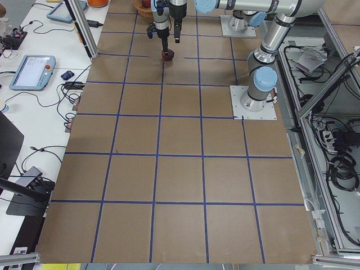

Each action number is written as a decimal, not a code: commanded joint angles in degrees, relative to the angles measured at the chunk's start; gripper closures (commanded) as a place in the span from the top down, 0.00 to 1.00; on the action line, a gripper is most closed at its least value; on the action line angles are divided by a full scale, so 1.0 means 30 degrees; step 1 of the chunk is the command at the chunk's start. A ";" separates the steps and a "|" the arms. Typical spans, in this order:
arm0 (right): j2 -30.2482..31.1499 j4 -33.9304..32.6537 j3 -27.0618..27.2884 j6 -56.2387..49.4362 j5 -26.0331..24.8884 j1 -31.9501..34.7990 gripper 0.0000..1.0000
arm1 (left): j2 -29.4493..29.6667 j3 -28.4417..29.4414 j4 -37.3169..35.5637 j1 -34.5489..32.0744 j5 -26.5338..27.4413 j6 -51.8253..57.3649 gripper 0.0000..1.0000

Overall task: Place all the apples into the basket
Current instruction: 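Lower the right gripper onto the dark apple and grasp it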

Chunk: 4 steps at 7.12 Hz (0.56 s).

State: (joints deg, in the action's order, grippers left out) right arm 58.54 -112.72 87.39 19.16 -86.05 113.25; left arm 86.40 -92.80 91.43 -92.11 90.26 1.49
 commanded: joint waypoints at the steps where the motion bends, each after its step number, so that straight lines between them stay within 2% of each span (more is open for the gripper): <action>1: -0.0263 -0.0423 0.0313 -0.0057 -0.0114 0.0013 1.00 | -0.0001 -0.0005 -0.0009 0.0001 0.0000 0.0000 1.00; 4: -0.1406 -0.2764 0.0402 -0.0028 -0.0174 0.0013 1.00 | -0.0001 0.0054 -0.0009 0.0001 0.0000 0.0000 1.00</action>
State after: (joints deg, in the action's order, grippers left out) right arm 55.42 -118.71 88.54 18.99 -86.56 113.29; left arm 86.40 -92.70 91.41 -92.11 90.27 1.49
